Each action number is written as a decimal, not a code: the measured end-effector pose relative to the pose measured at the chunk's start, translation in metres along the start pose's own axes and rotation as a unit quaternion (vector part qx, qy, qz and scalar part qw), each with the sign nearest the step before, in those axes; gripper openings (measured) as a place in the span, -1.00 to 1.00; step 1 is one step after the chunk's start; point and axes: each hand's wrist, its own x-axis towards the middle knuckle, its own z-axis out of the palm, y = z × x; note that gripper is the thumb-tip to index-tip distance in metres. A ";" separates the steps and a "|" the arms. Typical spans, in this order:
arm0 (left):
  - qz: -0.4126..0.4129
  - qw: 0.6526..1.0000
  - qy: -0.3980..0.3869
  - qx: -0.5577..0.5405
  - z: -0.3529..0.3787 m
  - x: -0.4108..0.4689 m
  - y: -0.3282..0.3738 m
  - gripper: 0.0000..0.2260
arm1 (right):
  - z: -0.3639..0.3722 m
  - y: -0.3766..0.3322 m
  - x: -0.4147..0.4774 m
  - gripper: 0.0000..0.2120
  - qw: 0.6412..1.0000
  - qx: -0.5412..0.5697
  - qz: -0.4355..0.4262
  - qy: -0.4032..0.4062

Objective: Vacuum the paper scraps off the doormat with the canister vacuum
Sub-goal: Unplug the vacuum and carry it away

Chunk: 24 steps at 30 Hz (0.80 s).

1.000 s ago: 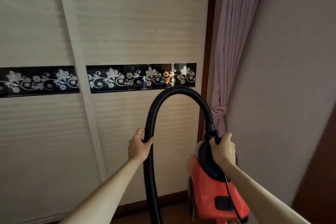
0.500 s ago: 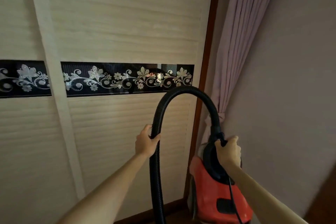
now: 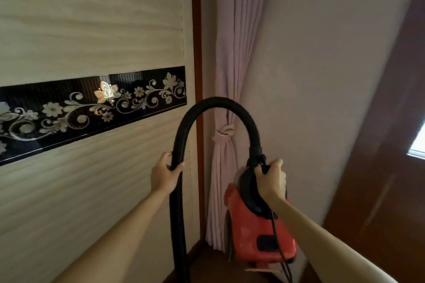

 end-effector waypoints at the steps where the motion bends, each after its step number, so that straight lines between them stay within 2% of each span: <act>1: 0.003 1.000 -0.011 0.000 0.005 0.004 -0.002 -0.63 | -0.001 0.001 -0.003 -0.76 1.000 -0.004 0.011 0.014; 12: 0.017 0.992 -0.119 -0.033 0.075 0.005 0.004 -0.61 | -0.010 0.040 -0.019 -0.76 0.990 -0.014 0.085 0.108; 24: 0.008 0.987 -0.159 -0.019 0.120 0.000 0.004 -0.67 | -0.001 0.095 0.003 -0.75 0.984 -0.018 0.129 0.119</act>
